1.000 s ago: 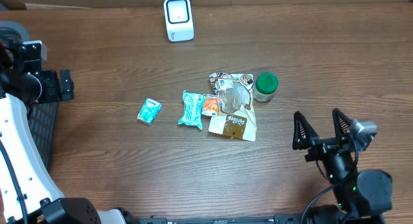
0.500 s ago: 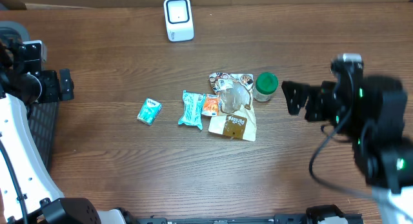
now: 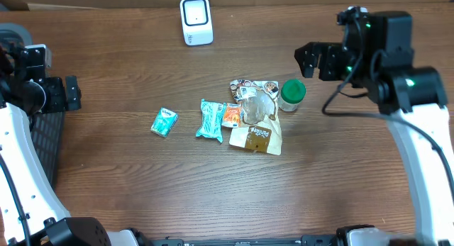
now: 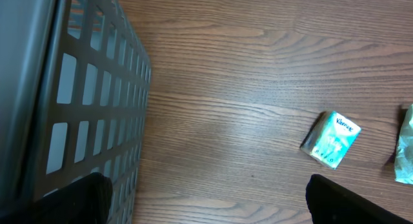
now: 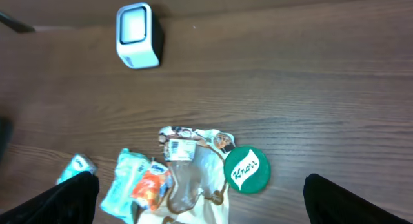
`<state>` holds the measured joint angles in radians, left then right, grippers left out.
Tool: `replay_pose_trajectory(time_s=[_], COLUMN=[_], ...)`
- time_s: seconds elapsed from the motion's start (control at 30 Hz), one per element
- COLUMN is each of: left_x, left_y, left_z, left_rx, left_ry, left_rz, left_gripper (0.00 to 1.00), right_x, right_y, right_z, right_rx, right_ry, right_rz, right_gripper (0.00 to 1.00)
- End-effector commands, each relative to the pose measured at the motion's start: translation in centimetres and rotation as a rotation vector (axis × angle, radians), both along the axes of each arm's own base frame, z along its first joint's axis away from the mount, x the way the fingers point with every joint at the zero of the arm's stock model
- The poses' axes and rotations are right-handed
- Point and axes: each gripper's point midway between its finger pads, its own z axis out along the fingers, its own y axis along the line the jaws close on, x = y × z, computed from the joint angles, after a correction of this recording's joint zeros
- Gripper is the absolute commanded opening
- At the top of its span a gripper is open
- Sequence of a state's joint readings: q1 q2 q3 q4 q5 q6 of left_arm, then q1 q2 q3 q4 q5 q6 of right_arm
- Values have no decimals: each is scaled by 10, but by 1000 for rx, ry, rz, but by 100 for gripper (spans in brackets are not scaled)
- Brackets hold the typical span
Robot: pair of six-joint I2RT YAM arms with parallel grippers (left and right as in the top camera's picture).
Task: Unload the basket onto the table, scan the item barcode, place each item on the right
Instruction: 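Reach the right gripper forward and lower it over the green-lidded jar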
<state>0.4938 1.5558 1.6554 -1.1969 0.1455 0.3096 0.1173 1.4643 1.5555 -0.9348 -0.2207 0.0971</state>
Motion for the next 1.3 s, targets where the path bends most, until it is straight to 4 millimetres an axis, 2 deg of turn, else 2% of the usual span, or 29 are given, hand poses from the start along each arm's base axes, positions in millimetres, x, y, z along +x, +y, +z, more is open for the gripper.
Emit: replay_pose_trajectory(time_s=[0.0, 0.1, 0.17, 0.33, 0.53, 0.57, 0.77, 1.0, 1.27], left_x=[-1, -1, -1, -1, -1, -1, -1, -1, -1], left_y=[1, 1, 1, 1, 1, 1, 1, 1, 1], left_z=[2, 2, 2, 2, 2, 2, 2, 2, 2], left_rx=[-11, -11, -11, -11, -11, -11, -11, -11, -11], left_ry=[-11, -11, -11, -11, -11, -11, -11, -11, -11], left_rz=[14, 14, 14, 14, 14, 14, 14, 14, 14], left_gripper=[100, 100, 100, 100, 100, 100, 100, 100, 100], right_x=[21, 35, 45, 55, 52, 49, 39, 26, 21], right_y=[-2, -5, -4, -3, 9, 14, 16, 9, 7], right_z=[-22, -50, -77, -121, -161, -178, -214, -226, -227], right_rx=[-30, -74, -140, -246, -297, -302, -311, -333, -315], right_ry=[36, 81, 108, 152, 223, 266, 375, 453, 491], right_rz=[6, 5, 82, 224, 336, 354, 376, 366, 320], right_gripper=[100, 100, 100, 100, 100, 100, 92, 90, 68])
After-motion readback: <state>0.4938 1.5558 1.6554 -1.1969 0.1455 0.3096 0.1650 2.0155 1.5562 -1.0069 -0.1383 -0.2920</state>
